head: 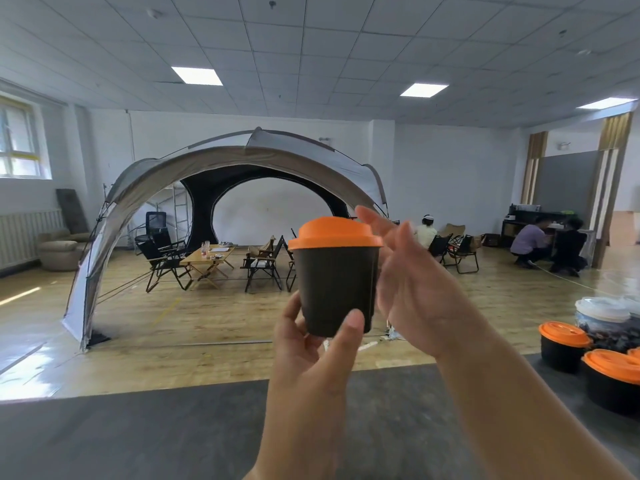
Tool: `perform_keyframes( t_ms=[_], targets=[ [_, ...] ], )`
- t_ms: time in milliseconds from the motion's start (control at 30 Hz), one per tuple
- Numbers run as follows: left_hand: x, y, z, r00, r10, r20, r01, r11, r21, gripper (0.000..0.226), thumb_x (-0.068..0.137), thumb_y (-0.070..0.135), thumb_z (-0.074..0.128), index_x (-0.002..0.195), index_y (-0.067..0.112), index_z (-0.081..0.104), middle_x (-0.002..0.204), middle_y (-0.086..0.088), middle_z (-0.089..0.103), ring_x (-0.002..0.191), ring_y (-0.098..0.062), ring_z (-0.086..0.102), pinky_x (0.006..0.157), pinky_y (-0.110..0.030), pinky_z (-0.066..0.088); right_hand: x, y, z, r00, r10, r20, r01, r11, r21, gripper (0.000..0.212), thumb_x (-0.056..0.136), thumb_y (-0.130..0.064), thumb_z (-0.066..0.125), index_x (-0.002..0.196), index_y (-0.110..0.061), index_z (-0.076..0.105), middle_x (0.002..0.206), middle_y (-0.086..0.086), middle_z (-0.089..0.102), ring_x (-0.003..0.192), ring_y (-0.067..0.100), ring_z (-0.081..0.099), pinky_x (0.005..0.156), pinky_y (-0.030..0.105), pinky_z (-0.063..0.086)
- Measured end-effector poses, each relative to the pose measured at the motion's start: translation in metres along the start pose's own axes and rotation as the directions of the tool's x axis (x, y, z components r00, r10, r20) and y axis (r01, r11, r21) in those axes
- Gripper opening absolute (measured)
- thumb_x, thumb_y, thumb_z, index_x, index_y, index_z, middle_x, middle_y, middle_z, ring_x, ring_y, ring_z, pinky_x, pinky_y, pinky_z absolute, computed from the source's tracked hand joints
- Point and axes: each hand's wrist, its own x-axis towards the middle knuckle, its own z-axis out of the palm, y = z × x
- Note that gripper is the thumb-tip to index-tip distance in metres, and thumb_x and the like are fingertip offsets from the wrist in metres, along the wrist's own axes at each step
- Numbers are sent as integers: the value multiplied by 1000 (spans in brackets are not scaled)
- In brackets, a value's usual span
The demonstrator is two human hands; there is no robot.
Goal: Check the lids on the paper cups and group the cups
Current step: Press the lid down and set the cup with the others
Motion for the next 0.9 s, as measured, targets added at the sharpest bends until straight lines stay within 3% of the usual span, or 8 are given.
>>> perform_keyframes(
  t_ms=[133, 233, 300, 467, 633, 700, 800, 900],
  targets=[
    [-1, 0, 2, 996, 90, 11, -90, 987, 135, 70, 61, 29, 88, 118, 36, 48, 111, 1, 64, 90, 0, 68, 72, -17, 54, -4, -6, 12, 989, -77, -124, 60, 989, -137, 84, 55, -67, 80, 122, -19, 64, 115, 8, 68, 113, 25, 64, 101, 48, 49],
    [-2, 0, 3, 995, -23, 97, 35, 991, -126, 80, 43, 48, 92, 114, 27, 63, 105, 0, 71, 95, -10, 69, 84, -35, 55, 0, -6, 4, 997, -40, -59, 46, 994, 96, 89, 63, -61, 79, 128, -4, 60, 129, 26, 59, 124, 40, 55, 105, 57, 43],
    [-4, 1, 7, 958, -150, 243, 225, 920, -322, 75, 34, 48, 95, 98, 17, 75, 105, -13, 71, 93, -20, 70, 79, -38, 59, 4, -5, -1, 999, 40, 1, -39, 957, 289, 88, 60, -61, 80, 126, -6, 63, 125, 22, 63, 115, 36, 62, 95, 50, 52],
    [-4, -3, 12, 943, -169, 287, 277, 876, -395, 65, 32, 36, 98, 87, 9, 78, 100, -23, 71, 85, -25, 71, 70, -33, 60, 9, 0, -4, 974, 138, 177, -202, 882, 426, 99, 61, -57, 83, 138, -4, 51, 125, 22, 60, 109, 36, 64, 88, 47, 55],
    [1, -3, 0, 997, -17, 71, 32, 973, -227, 82, 31, 32, 96, 104, 11, 67, 88, -7, 72, 86, -18, 71, 70, -25, 58, 4, 1, -1, 999, -25, -23, 27, 992, 123, 76, 72, -68, 66, 132, -22, 56, 134, 9, 61, 128, 27, 55, 107, 53, 41],
    [3, -5, -6, 996, 86, -8, -87, 995, -46, 78, 43, 33, 85, 115, 27, 57, 95, 5, 73, 94, -12, 70, 73, -23, 56, -3, -1, 5, 991, -68, -119, 64, 997, -41, 86, 63, -72, 71, 133, -27, 54, 128, 0, 65, 122, 20, 60, 105, 48, 43],
    [3, -8, -8, 981, 193, -3, -191, 971, 146, 64, 49, 35, 80, 106, 50, 55, 108, 14, 67, 105, -14, 66, 82, -30, 54, -10, -3, 14, 984, -107, -145, 73, 972, -223, 86, 58, -73, 75, 129, -29, 56, 124, -2, 65, 117, 18, 62, 101, 45, 48],
    [0, -1, 0, 997, 75, 6, -74, 996, -58, 67, 49, 34, 87, 109, 41, 59, 110, 4, 69, 100, -16, 69, 75, -27, 58, -6, -5, 12, 984, -127, -129, 102, 978, -181, 76, 68, -62, 75, 129, -18, 58, 128, 13, 62, 121, 29, 58, 108, 55, 41]
  ],
)
